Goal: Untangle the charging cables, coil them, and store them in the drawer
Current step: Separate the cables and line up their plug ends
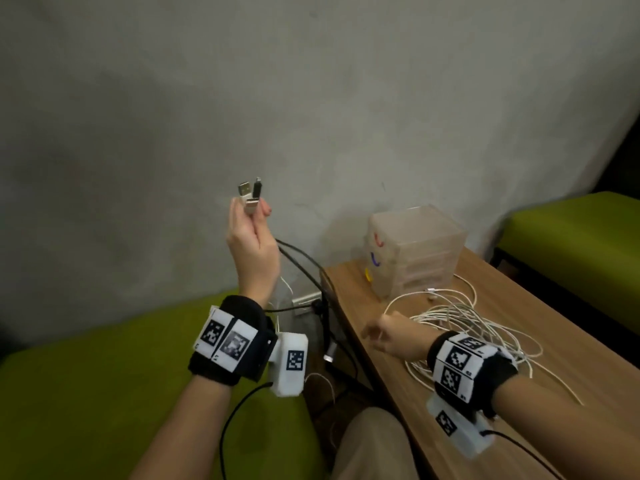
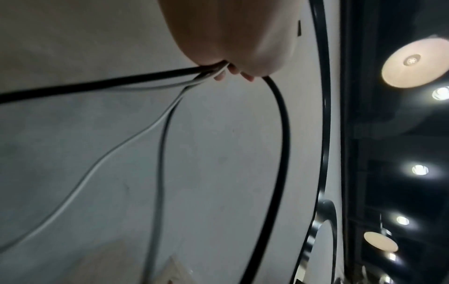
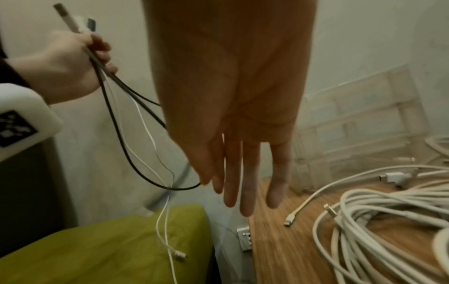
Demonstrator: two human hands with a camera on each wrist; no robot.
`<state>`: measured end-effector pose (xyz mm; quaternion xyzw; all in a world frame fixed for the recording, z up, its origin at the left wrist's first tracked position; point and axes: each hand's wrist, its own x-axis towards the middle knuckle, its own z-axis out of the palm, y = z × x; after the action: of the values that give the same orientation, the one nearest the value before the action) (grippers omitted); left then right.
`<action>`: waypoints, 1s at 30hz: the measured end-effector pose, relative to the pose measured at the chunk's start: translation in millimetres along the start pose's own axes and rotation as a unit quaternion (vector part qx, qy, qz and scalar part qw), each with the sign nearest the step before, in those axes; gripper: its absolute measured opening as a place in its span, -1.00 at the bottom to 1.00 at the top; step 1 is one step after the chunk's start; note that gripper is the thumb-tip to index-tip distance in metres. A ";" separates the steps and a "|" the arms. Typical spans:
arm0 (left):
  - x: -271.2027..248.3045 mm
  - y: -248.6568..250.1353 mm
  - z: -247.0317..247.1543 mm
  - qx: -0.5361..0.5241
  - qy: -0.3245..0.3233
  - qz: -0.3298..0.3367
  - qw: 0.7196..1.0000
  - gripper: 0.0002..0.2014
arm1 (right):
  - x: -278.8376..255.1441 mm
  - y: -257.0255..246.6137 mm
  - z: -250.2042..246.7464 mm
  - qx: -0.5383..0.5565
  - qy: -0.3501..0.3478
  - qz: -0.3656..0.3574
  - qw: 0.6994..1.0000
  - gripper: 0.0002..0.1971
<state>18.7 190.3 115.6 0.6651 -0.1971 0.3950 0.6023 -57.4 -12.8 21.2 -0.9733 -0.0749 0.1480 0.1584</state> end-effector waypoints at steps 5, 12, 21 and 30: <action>-21.2 5.5 13.9 -0.048 -0.164 -0.015 0.985 -0.79 | 1.6 -7.2 -7.9 0.137 0.145 -0.090 0.976 -0.56; -77.0 9.5 52.1 -0.175 -0.268 -0.169 0.932 -0.83 | -8.4 -23.5 -13.3 0.198 0.270 -0.194 0.922 -0.59; -58.5 19.0 58.0 -0.200 -0.203 -0.164 0.944 -0.79 | -4.2 -23.2 20.0 0.189 0.146 -0.132 0.962 -0.56; -81.2 20.1 70.6 -0.230 -0.277 -0.215 0.908 -0.80 | -8.1 -21.3 1.7 0.226 0.241 -0.127 0.935 -0.68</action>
<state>-25.3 101.5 69.3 0.6169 -0.2936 -0.0008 0.7302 -67.7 6.1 28.9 -0.9005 -0.1219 -0.0997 0.4053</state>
